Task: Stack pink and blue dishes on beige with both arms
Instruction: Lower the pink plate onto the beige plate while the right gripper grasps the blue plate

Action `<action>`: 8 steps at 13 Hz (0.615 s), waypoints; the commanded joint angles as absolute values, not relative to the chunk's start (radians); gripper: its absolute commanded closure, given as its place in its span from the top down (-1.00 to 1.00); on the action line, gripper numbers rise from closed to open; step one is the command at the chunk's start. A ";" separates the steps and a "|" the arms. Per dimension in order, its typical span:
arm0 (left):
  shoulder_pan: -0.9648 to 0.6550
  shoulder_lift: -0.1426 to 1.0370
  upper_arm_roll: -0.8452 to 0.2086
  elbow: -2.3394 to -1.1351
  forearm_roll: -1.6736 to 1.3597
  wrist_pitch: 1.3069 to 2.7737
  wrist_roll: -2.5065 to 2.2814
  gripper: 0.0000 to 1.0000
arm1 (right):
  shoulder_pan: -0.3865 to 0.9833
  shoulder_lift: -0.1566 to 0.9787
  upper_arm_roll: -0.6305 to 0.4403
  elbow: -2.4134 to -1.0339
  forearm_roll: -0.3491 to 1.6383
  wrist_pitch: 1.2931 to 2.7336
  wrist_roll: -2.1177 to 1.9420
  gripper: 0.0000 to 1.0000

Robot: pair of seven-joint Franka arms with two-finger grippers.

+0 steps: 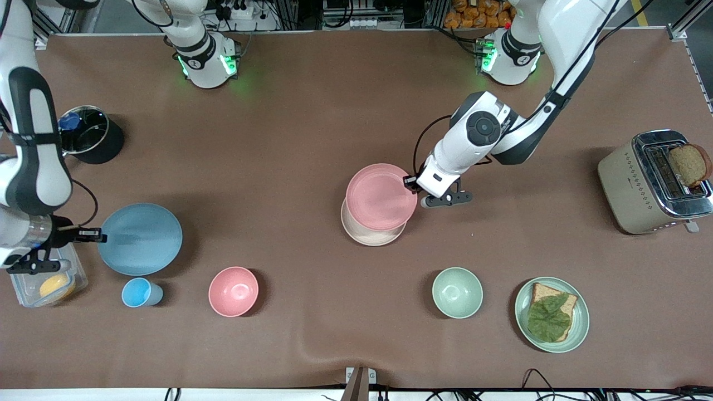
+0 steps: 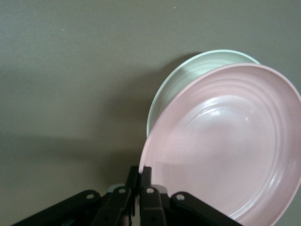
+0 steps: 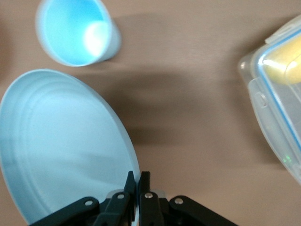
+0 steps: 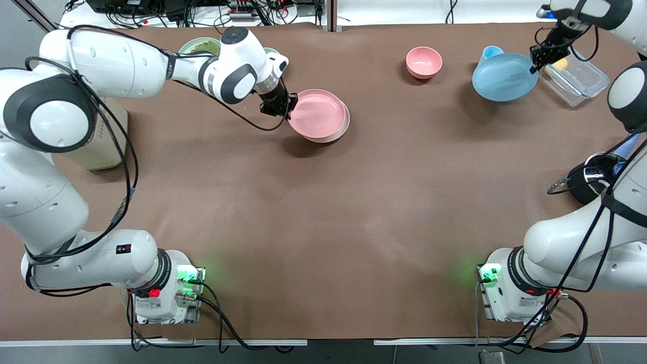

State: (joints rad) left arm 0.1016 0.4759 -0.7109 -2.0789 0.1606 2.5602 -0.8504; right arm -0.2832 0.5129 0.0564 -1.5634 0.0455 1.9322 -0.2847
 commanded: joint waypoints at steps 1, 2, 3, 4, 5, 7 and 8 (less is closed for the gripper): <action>0.091 0.543 -0.706 -2.025 0.253 2.579 -0.923 -1.00 | -0.281 0.440 0.074 -1.600 0.122 1.878 -0.281 -1.00; 0.083 0.566 -0.704 -2.010 0.279 2.579 -0.943 -1.00 | -0.279 0.431 0.075 -1.600 0.159 1.855 -0.279 -1.00; 0.074 0.587 -0.703 -1.993 0.297 2.579 -0.965 -1.00 | -0.275 0.422 0.075 -1.600 0.182 1.842 -0.279 -1.00; 0.065 0.610 -0.695 -1.971 0.316 2.579 -0.980 -1.00 | -0.262 0.416 0.075 -1.601 0.187 1.833 -0.278 -1.00; 0.048 0.621 -0.678 -1.951 0.337 2.579 -1.001 -1.00 | -0.258 0.408 0.074 -1.606 0.189 1.829 -0.261 -1.00; 0.020 0.634 -0.657 -1.947 0.348 2.579 -1.022 -1.00 | -0.212 0.384 0.074 -1.629 0.189 1.833 -0.189 -1.00; 0.018 0.634 -0.649 -1.945 0.350 2.580 -1.022 -1.00 | -0.195 0.373 0.074 -1.638 0.189 1.838 -0.158 -1.00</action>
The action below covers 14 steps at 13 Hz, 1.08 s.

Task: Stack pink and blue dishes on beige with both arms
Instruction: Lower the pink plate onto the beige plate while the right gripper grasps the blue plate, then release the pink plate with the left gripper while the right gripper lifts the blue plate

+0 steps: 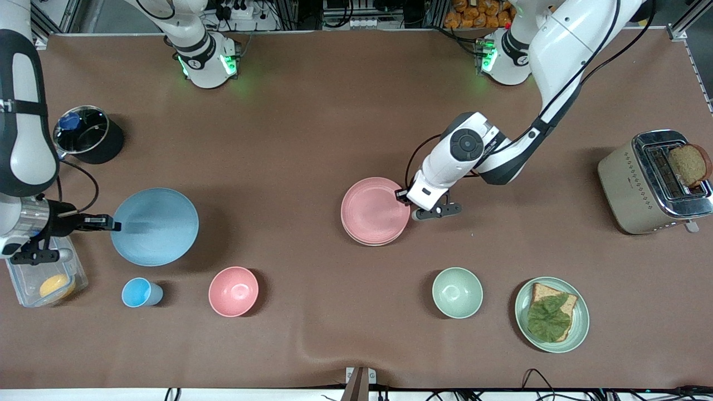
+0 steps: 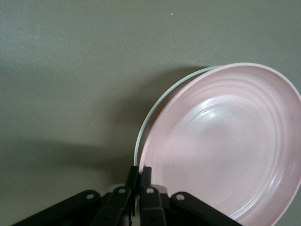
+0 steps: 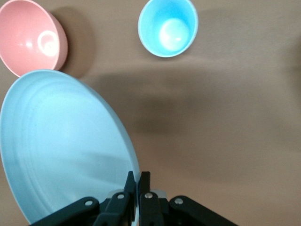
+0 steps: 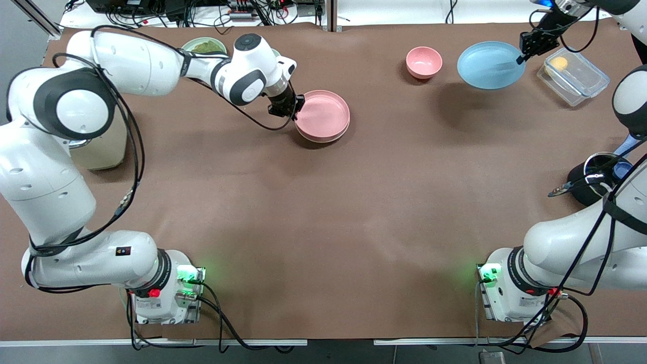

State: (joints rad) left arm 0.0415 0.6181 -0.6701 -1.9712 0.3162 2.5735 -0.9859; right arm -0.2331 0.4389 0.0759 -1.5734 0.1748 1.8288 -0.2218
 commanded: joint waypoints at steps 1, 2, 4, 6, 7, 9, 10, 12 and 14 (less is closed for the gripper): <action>0.018 0.635 -0.646 -1.945 0.359 2.580 -1.022 -1.00 | -0.181 0.367 0.075 -1.643 0.190 1.838 -0.137 -1.00; 0.018 0.637 -0.646 -1.945 0.371 2.580 -1.023 -1.00 | -0.166 0.356 0.074 -1.649 0.207 1.836 -0.114 -1.00; 0.017 0.638 -0.646 -1.944 0.370 2.580 -1.023 -1.00 | -0.144 0.341 0.074 -1.658 0.238 1.838 -0.092 -1.00; 0.018 0.647 -0.647 -1.911 0.361 2.579 -1.067 0.98 | -0.135 0.339 0.074 -1.660 0.253 1.839 -0.071 -1.00; 0.015 0.635 -0.647 -1.910 0.371 2.576 -1.101 1.00 | -0.126 0.337 0.074 -1.660 0.253 1.839 -0.054 -1.00; 0.029 0.553 -0.649 -1.910 0.373 2.545 -1.101 1.00 | -0.107 0.328 0.074 -1.657 0.253 1.839 -0.019 -1.00; 0.035 0.495 -0.647 -1.907 0.373 2.507 -1.100 1.00 | -0.091 0.324 0.074 -1.657 0.256 1.839 0.006 -1.00; 0.101 0.369 -0.647 -1.904 0.374 2.438 -1.063 1.00 | -0.030 0.311 0.074 -1.655 0.259 1.841 0.116 -1.00; 0.197 0.260 -0.656 -1.899 0.364 2.352 -0.955 1.00 | 0.070 0.311 0.074 -1.651 0.259 1.862 0.271 -1.00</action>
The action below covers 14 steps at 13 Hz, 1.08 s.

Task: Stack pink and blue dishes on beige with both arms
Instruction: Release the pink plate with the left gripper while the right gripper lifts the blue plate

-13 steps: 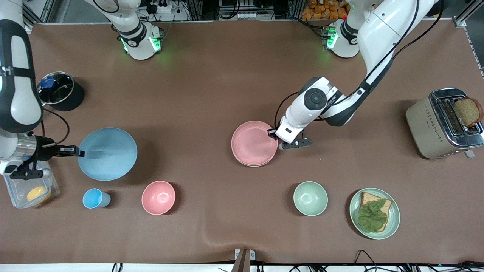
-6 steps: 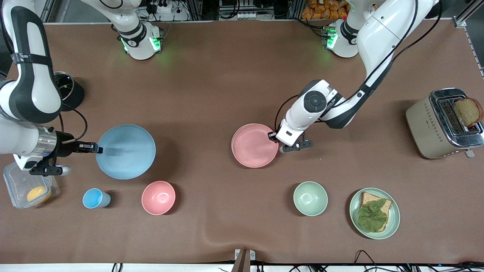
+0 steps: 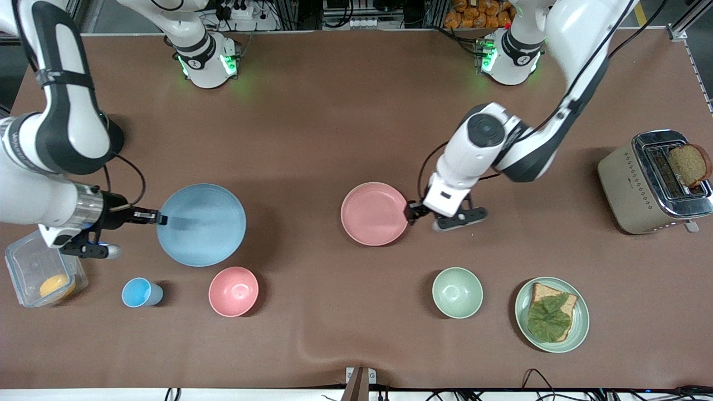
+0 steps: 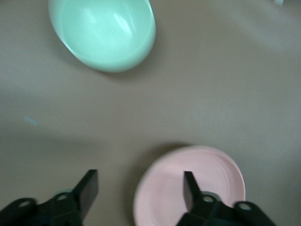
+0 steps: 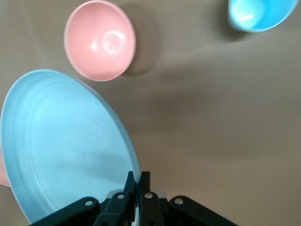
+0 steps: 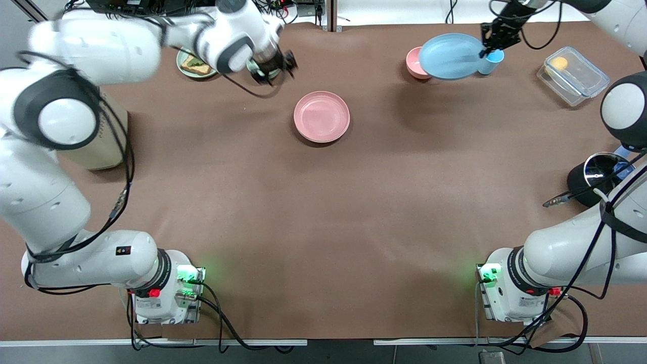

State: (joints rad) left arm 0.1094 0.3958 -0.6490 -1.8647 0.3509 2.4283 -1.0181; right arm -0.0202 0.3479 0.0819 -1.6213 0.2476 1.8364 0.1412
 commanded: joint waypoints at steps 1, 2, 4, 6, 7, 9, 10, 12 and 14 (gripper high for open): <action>0.225 0.221 -0.657 -1.884 0.354 2.312 -0.916 1.00 | 0.130 0.314 0.074 -1.654 0.259 1.887 0.334 -1.00; 0.239 0.191 -0.657 -1.847 0.354 2.234 -0.896 1.00 | 0.193 0.322 0.072 -1.654 0.259 1.916 0.391 -1.00; 0.255 0.179 -0.655 -1.713 0.353 2.033 -0.859 1.00 | 0.305 0.350 0.074 -1.655 0.259 1.985 0.524 -1.00; 0.270 0.170 -0.650 -1.640 0.327 1.926 -0.848 1.00 | 0.391 0.397 0.072 -1.654 0.305 2.026 0.613 -1.00; 0.299 0.149 -0.650 -1.611 0.295 1.895 -0.815 1.00 | 0.417 0.416 0.072 -1.657 0.346 2.061 0.656 -1.00; 0.351 0.082 -0.612 -1.600 0.171 1.867 -0.622 1.00 | 0.460 0.452 0.072 -1.657 0.353 2.127 0.759 -1.00; 0.341 0.042 -0.551 -1.601 0.100 1.830 -0.512 1.00 | 0.481 0.475 0.072 -1.657 0.354 2.172 0.802 -1.00; 0.279 0.018 -0.430 -1.563 0.061 1.720 -0.415 1.00 | 0.518 0.529 0.072 -1.657 0.354 2.258 0.865 -1.00; 0.227 0.015 -0.347 -1.517 0.057 1.630 -0.327 1.00 | 0.534 0.554 0.072 -1.655 0.354 2.295 0.903 -1.00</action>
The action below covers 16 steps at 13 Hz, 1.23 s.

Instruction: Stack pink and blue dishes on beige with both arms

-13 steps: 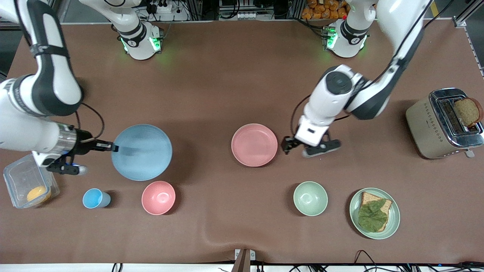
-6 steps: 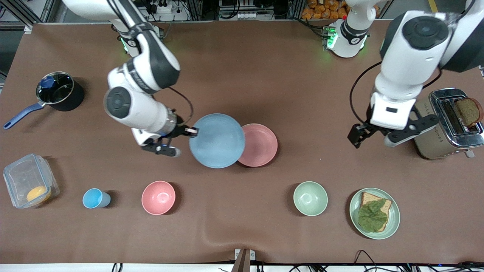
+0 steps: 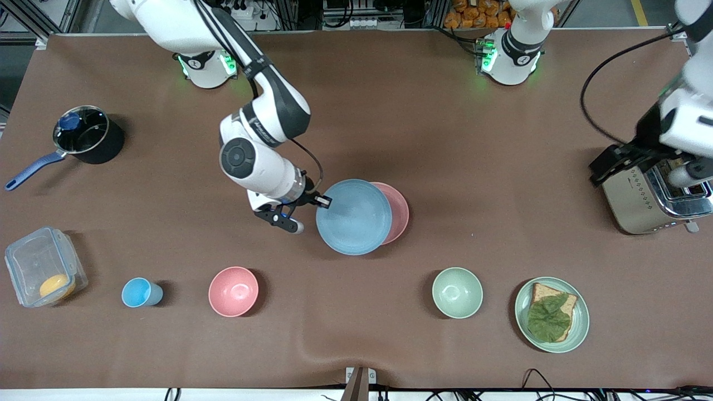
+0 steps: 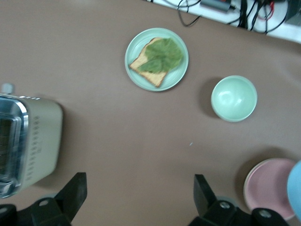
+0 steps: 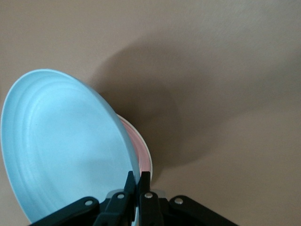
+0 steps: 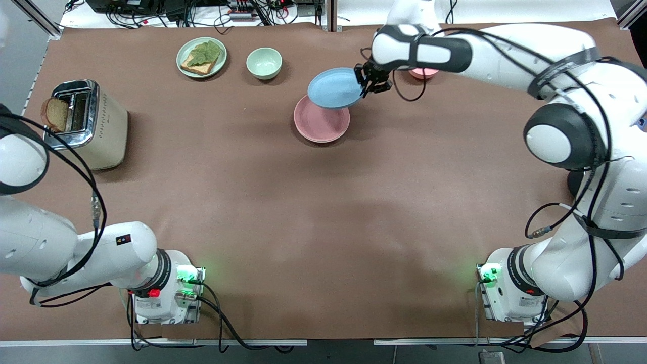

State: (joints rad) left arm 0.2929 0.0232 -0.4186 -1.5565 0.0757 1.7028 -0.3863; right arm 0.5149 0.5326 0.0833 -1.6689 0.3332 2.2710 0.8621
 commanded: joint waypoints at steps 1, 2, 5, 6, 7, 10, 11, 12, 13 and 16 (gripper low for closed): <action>0.148 0.017 -0.245 -1.496 0.055 1.585 -0.289 1.00 | 0.543 0.560 0.072 -1.655 0.354 2.304 0.920 -1.00; 0.106 0.011 -0.174 -1.488 0.045 1.563 -0.244 1.00 | 0.558 0.569 0.072 -1.655 0.354 2.324 0.942 -1.00; 0.084 -0.015 -0.140 -1.496 0.023 1.549 -0.219 1.00 | 0.583 0.598 0.072 -1.655 0.354 2.373 0.980 -1.00; 0.081 -0.006 -0.141 -1.494 0.020 1.549 -0.216 1.00 | 0.586 0.601 0.072 -1.657 0.353 2.372 0.988 -1.00; 0.083 0.001 -0.144 -1.493 0.020 1.551 -0.216 1.00 | 0.591 0.601 0.072 -1.658 0.353 2.370 1.002 -1.00; 0.078 0.017 -0.149 -1.493 0.020 1.554 -0.216 1.00 | 0.612 0.604 0.071 -1.658 0.353 2.365 1.029 -1.00; 0.083 0.017 -0.149 -1.494 0.020 1.554 -0.212 1.00 | 0.614 0.607 0.071 -1.658 0.353 2.364 1.035 -0.86; 0.086 0.017 -0.149 -1.494 0.018 1.554 -0.204 1.00 | 0.615 0.607 0.071 -1.658 0.353 2.361 1.037 -0.04; 0.087 0.015 -0.149 -1.494 0.020 1.552 -0.195 1.00 | 0.614 0.607 0.071 -1.658 0.353 2.359 1.060 0.99; 0.089 0.018 -0.147 -1.500 0.020 1.551 -0.193 1.00 | 0.585 0.556 0.042 -1.648 0.331 2.246 1.033 1.00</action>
